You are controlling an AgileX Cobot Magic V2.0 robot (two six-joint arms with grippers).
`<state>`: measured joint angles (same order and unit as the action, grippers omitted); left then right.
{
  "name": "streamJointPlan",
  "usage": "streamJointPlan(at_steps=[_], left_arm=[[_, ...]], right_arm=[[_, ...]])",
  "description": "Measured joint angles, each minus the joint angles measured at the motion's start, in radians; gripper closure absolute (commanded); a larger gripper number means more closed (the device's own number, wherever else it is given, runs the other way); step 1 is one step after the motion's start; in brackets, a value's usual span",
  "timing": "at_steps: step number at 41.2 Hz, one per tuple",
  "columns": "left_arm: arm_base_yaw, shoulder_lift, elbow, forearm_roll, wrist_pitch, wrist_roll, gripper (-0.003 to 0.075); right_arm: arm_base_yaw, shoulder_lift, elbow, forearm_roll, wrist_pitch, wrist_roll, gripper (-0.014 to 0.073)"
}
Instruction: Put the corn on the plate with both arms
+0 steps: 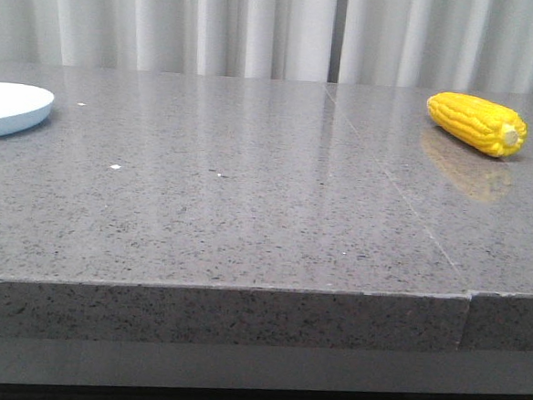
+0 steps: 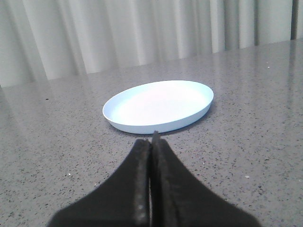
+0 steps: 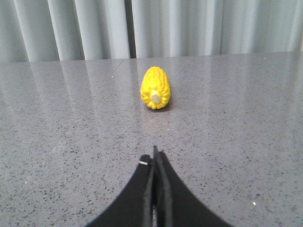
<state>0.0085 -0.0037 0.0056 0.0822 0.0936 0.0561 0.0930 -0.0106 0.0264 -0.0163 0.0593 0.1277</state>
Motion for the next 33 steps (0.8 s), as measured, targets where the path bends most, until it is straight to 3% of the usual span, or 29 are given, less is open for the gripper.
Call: streamJointPlan(at_steps=[33], left_arm=[[0.000, 0.000, 0.000, 0.000, -0.014, 0.000, 0.0740]], right_arm=[[0.000, 0.000, 0.000, 0.000, -0.026, 0.000, 0.0713]])
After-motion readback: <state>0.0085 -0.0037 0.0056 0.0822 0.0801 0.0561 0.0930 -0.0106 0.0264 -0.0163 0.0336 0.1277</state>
